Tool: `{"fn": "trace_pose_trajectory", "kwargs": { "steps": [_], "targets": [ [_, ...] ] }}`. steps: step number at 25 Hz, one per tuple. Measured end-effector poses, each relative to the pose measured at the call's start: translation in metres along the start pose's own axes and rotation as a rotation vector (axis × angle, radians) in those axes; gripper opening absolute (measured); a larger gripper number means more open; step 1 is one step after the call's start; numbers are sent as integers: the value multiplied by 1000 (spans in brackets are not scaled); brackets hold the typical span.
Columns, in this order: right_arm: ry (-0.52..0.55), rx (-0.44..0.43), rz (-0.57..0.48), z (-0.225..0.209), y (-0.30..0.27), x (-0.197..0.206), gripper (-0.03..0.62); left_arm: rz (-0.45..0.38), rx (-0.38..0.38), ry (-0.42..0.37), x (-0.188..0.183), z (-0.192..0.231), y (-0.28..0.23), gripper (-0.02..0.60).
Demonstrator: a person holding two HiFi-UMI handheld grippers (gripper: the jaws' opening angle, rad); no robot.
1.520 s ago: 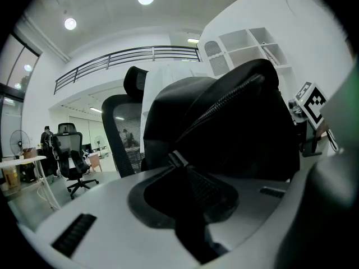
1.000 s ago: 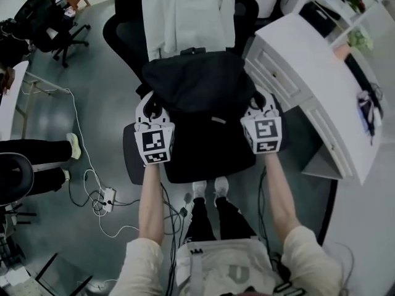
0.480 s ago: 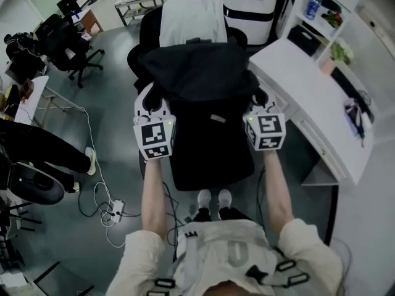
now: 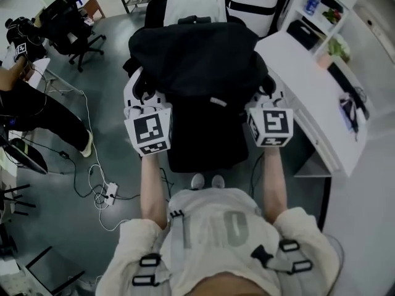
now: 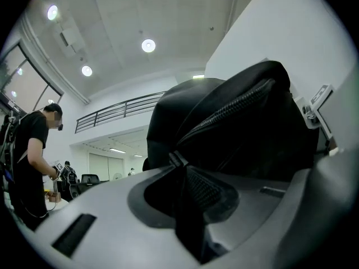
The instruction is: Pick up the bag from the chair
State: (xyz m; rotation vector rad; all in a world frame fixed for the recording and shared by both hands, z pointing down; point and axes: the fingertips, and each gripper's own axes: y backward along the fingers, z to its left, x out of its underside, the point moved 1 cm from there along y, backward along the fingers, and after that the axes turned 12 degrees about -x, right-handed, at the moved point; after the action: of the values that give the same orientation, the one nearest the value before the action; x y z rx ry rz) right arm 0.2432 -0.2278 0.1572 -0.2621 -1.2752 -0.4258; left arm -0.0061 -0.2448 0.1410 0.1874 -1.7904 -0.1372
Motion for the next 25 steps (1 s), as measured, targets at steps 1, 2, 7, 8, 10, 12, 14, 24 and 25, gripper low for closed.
{"fn": "trace_pose_trajectory", "kwargs": {
  "steps": [1, 2, 7, 8, 10, 12, 14, 24, 25],
  "targets": [
    [-2, 1, -6, 1, 5, -3, 48, -1, -5, -3, -3, 0, 5, 57],
    [-4, 1, -13, 3, 9, -4, 48, -1, -9, -6, -5, 0, 11, 57],
    [-25, -6, -33, 13, 25, -2, 48, 1, -19, -20, -6, -4, 31, 57],
    [-37, -4, -31, 14, 28, 2, 48, 5, -20, -21, -4, -5, 34, 57],
    [-52, 0, -30, 18, 34, 10, 48, 15, -21, -18, 2, -8, 39, 57],
    [-61, 5, -27, 21, 39, 17, 48, 25, -13, -19, 8, -12, 42, 57],
    [-70, 7, -20, 22, 41, 21, 48, 31, -7, -19, 12, -14, 43, 57],
    [-68, 9, -17, 17, 41, 25, 48, 32, -1, -3, 16, -21, 40, 57],
    [-67, 10, -17, 16, 40, 25, 48, 33, 1, -8, 17, -21, 38, 57]
  ]
}}
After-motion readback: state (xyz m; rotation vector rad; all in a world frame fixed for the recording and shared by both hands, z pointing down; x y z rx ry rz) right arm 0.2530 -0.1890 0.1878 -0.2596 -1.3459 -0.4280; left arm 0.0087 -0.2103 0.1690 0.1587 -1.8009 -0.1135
